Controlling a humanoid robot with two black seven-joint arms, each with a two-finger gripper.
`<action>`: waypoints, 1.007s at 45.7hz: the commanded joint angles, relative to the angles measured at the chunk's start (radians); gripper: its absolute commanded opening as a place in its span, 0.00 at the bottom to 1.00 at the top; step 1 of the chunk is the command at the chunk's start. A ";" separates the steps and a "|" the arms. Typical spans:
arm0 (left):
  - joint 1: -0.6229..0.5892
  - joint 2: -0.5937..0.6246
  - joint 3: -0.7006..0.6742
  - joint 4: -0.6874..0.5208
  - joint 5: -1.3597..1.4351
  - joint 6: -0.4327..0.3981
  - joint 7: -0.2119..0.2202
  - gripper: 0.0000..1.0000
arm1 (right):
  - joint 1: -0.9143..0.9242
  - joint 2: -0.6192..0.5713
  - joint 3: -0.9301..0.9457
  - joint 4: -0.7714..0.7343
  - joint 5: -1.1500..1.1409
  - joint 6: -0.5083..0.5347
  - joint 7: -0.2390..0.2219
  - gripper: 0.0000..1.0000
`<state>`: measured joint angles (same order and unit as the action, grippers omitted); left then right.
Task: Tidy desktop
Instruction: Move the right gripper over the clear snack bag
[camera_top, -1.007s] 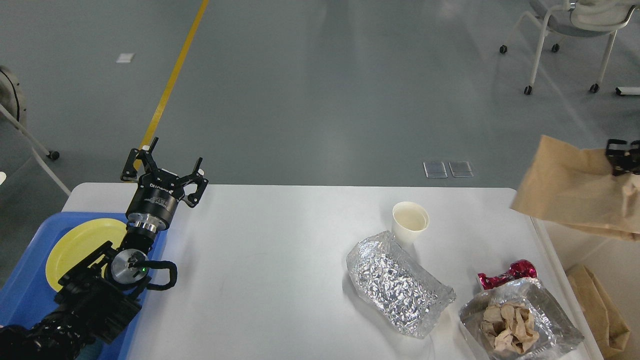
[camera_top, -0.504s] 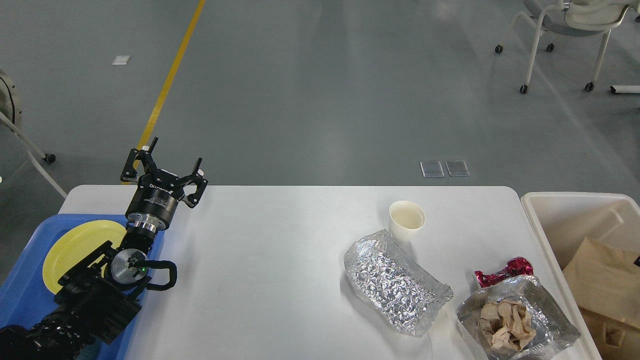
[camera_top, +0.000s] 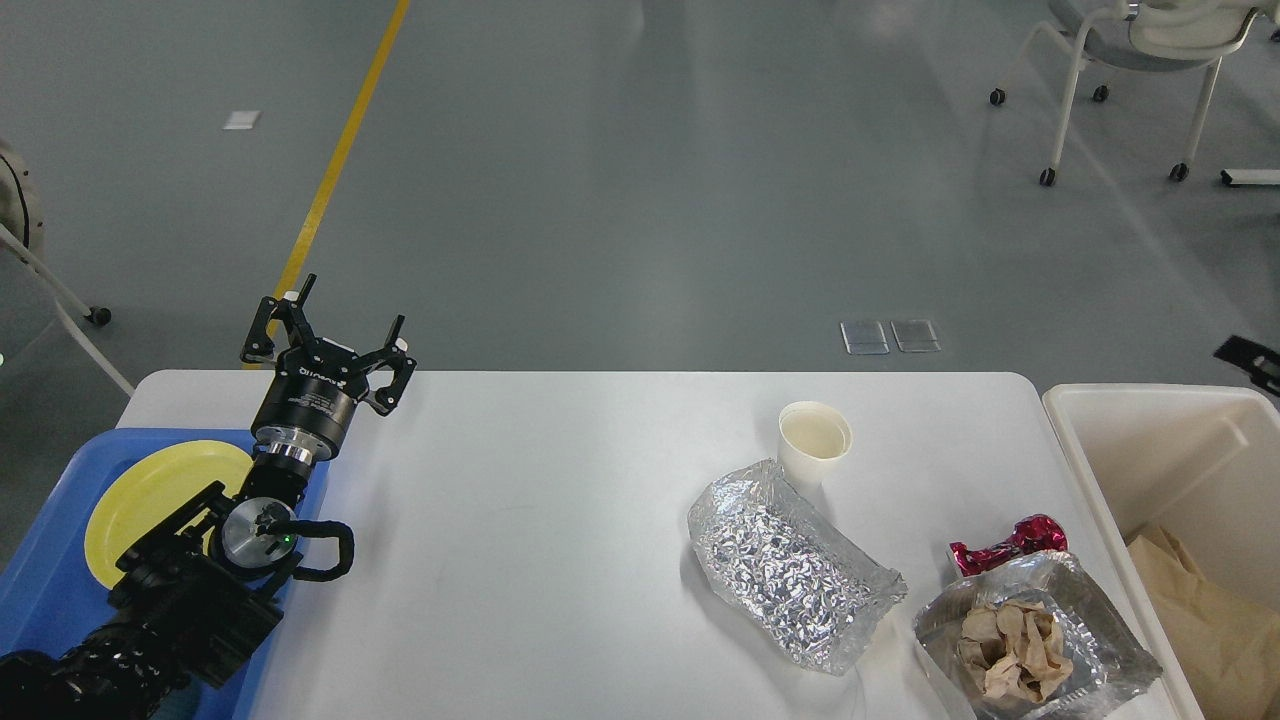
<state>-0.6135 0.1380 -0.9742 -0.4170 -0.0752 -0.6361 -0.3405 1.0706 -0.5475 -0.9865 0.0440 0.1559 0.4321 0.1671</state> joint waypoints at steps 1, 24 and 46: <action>0.000 0.000 0.000 0.001 0.000 0.001 0.000 0.97 | 0.231 0.008 -0.004 0.007 -0.002 0.328 0.014 1.00; 0.000 0.000 0.000 0.000 0.000 -0.001 0.000 0.97 | 0.869 0.336 -0.153 0.371 -0.075 0.528 0.000 1.00; 0.000 0.000 0.000 0.000 0.000 -0.001 0.000 0.97 | 1.142 0.344 -0.397 1.671 -0.072 -0.035 -0.034 1.00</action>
<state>-0.6136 0.1380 -0.9740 -0.4172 -0.0751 -0.6361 -0.3405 2.2543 -0.1658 -1.3226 1.6474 0.0476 0.4345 0.1343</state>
